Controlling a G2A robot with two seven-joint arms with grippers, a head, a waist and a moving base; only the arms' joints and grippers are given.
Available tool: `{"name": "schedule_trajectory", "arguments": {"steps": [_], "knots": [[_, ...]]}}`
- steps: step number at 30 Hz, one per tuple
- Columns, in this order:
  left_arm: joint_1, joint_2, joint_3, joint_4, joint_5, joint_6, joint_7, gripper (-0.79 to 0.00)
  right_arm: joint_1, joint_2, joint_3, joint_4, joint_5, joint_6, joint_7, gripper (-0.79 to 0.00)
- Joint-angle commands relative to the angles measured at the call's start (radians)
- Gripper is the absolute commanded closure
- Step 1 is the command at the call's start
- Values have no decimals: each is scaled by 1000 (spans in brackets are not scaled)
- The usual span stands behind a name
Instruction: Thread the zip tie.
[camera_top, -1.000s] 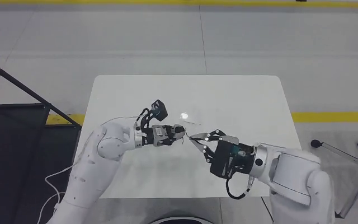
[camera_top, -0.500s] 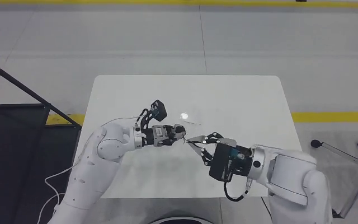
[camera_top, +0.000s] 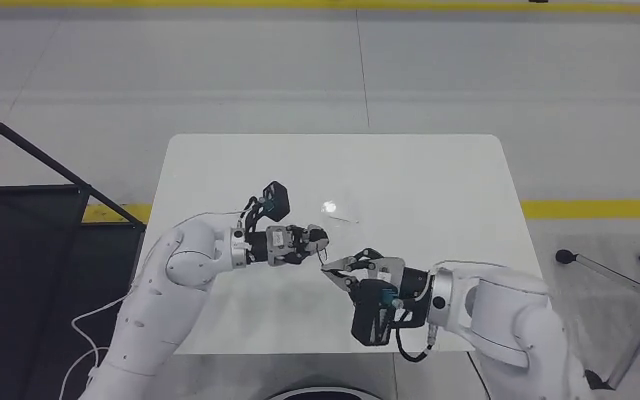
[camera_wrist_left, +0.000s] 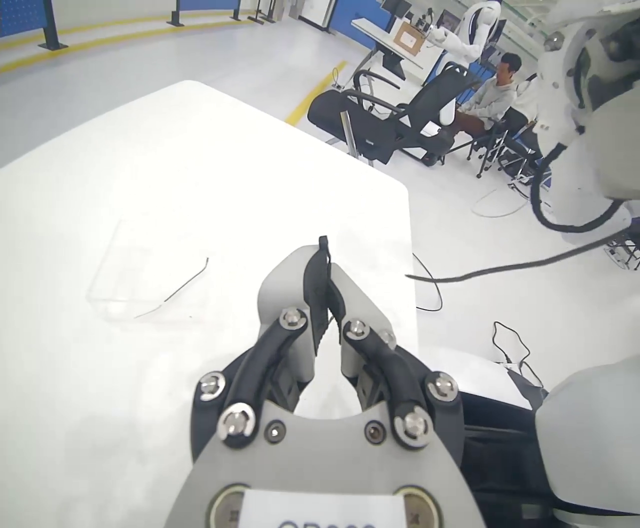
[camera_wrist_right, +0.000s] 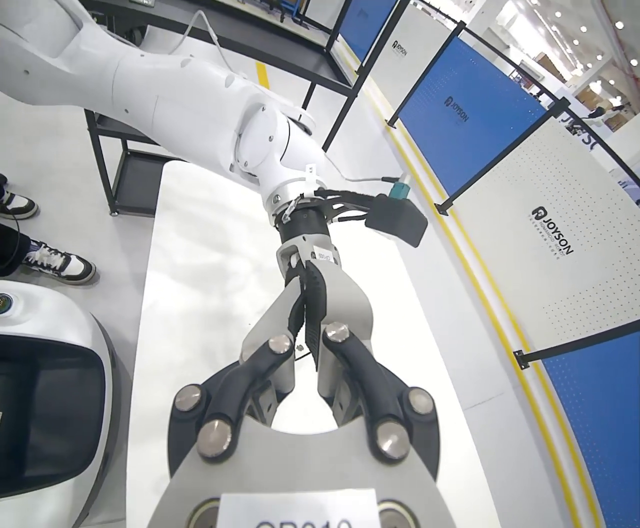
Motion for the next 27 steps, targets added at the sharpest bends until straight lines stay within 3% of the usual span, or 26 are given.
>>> {"name": "schedule_trajectory", "arguments": {"steps": [1,13,27], "knots": [[0,1,1,0,-2,2,1,0,2,10,3,5,-23,0,-20,0],[0,1,1,0,-2,2,1,0,6,30,6,33,-106,30,-133,0],[0,1,1,0,-2,2,1,0,28,41,-24,66,-135,61,-171,0]]}}
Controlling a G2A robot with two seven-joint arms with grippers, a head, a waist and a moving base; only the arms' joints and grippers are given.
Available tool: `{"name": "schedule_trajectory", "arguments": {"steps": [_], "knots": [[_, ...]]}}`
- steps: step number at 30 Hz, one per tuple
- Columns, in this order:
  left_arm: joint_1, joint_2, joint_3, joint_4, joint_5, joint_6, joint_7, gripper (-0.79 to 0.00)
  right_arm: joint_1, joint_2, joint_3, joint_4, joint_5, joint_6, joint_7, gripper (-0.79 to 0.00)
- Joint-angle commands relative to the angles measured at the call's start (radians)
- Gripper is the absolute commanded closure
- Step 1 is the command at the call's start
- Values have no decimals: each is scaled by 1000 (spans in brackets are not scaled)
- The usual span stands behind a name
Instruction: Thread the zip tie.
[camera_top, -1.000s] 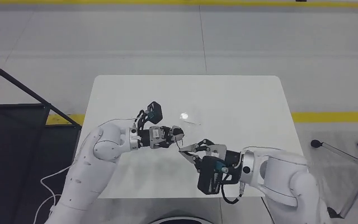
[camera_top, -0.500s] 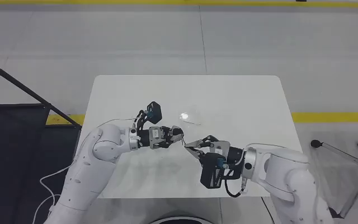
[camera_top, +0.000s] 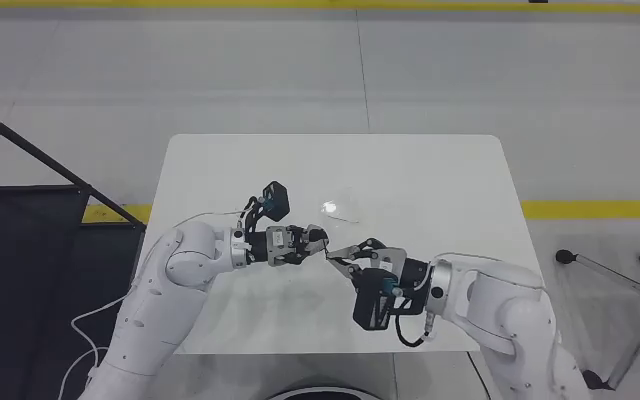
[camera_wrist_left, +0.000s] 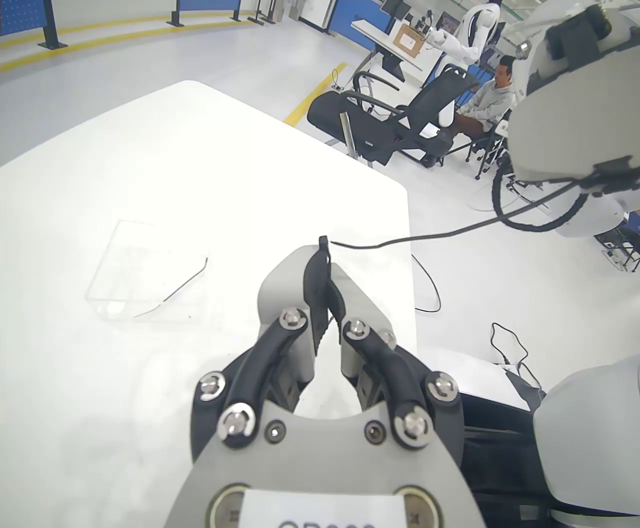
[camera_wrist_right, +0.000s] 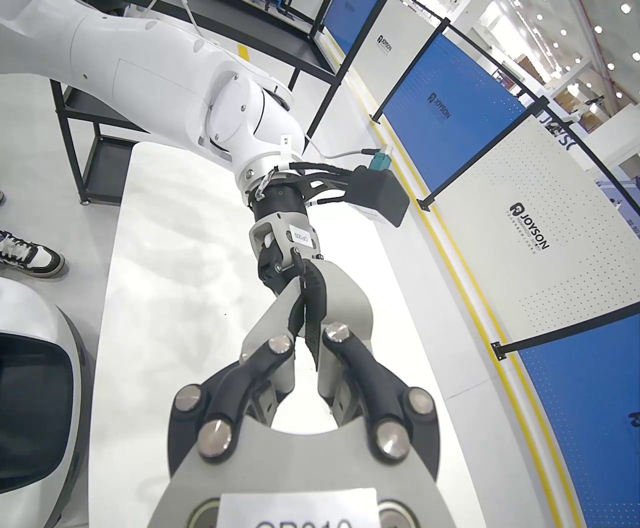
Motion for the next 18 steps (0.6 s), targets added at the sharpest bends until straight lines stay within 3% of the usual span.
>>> {"name": "schedule_trajectory", "arguments": {"steps": [1,18], "knots": [[0,0,0,0,0,0,0,0,2,2,-1,1,1,6,0,0],[0,0,0,0,0,0,0,0,9,17,-13,2,16,30,-1,0]]}}
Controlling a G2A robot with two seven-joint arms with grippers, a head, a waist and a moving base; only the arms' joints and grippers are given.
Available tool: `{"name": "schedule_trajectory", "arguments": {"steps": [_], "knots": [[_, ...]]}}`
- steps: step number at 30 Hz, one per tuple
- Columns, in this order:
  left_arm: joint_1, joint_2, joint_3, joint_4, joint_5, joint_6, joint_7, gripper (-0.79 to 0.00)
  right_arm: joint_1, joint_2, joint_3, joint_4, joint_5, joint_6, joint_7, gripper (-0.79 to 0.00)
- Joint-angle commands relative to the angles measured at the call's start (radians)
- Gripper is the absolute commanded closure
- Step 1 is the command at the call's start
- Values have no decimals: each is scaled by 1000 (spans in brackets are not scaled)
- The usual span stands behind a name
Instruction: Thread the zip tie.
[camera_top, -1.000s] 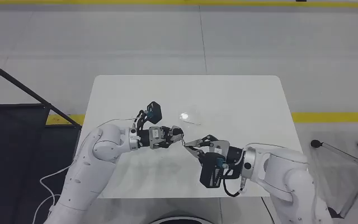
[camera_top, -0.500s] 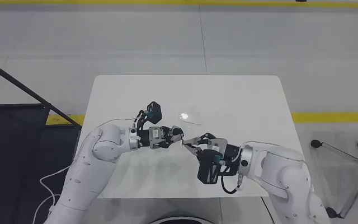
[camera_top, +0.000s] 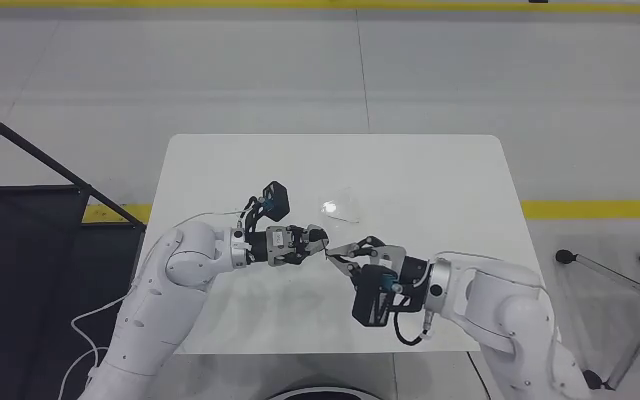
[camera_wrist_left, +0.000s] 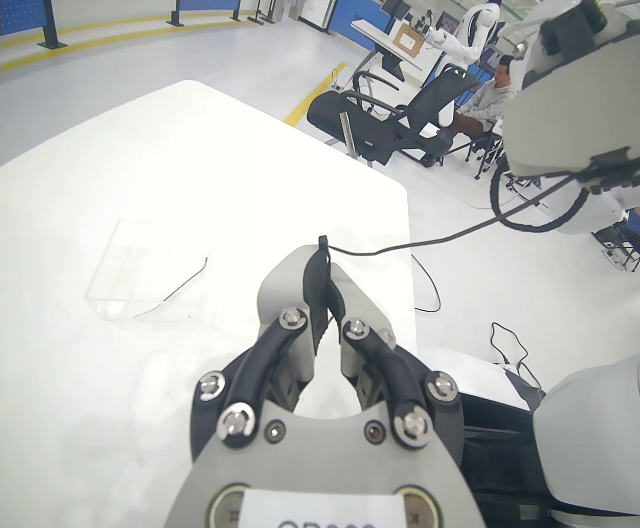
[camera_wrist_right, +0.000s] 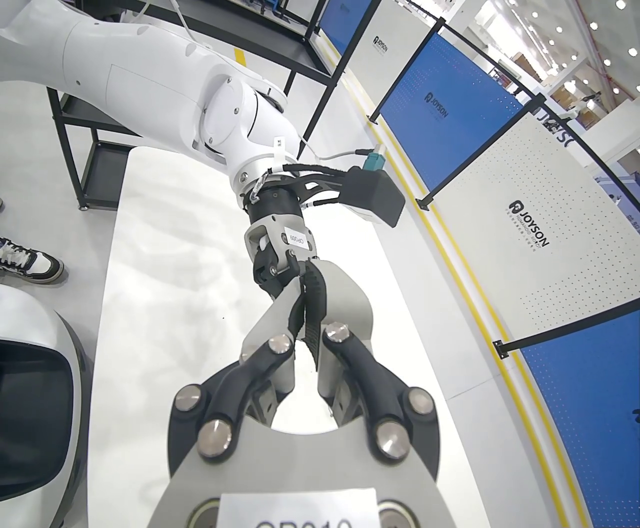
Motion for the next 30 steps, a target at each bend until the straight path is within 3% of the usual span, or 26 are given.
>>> {"name": "schedule_trajectory", "arguments": {"steps": [1,30], "knots": [[0,0,0,0,0,0,0,0,-1,2,1,-3,1,0,-2,0],[0,0,0,0,0,0,0,0,11,23,-24,-4,-21,67,1,0]]}}
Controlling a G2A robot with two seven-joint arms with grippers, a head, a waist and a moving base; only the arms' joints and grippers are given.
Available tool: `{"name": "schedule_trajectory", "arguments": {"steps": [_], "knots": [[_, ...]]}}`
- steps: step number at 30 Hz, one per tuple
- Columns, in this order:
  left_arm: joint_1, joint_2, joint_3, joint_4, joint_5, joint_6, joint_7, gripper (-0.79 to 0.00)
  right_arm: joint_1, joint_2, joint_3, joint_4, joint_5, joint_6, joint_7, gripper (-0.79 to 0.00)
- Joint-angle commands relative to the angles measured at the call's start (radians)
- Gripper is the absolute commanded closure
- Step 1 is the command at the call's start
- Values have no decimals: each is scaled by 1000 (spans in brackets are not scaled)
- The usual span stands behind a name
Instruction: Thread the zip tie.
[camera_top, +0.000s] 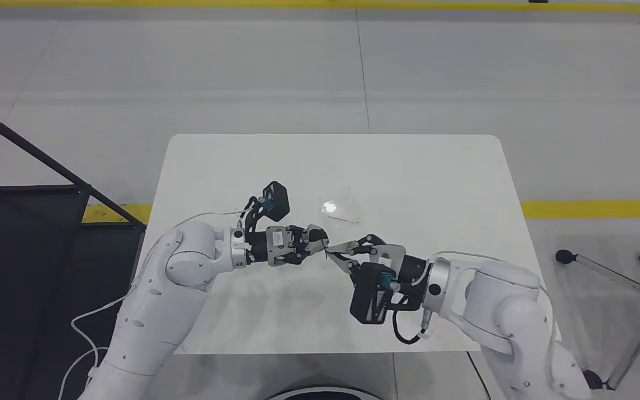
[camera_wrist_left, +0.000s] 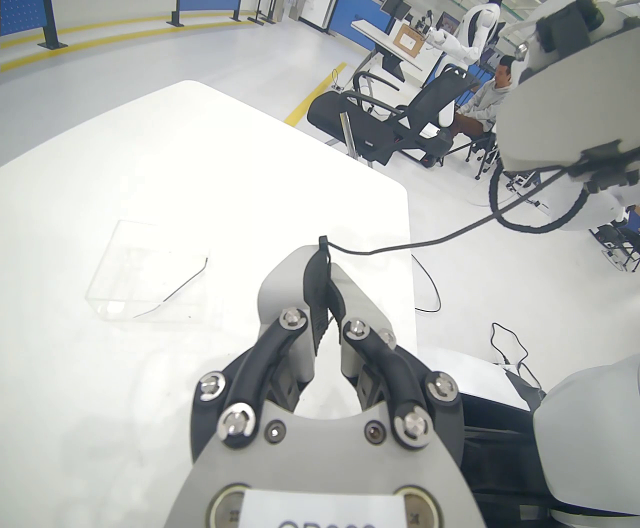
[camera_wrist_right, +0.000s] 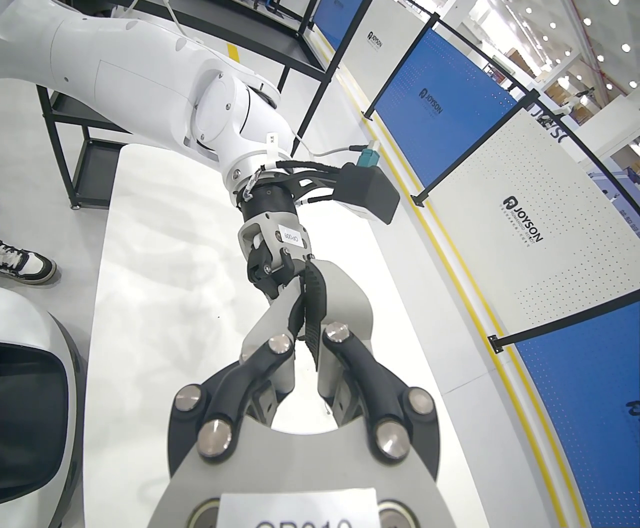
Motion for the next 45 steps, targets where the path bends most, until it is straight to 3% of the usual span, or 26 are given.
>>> {"name": "schedule_trajectory", "arguments": {"steps": [1,26,45], "knots": [[0,0,0,0,0,0,0,0,0,1,-2,-3,-13,19,6,0],[0,0,0,0,0,0,0,0,-48,2,-36,-48,-174,276,-13,0],[0,0,0,0,0,0,0,0,-51,-7,-86,-46,-250,391,-33,0]]}}
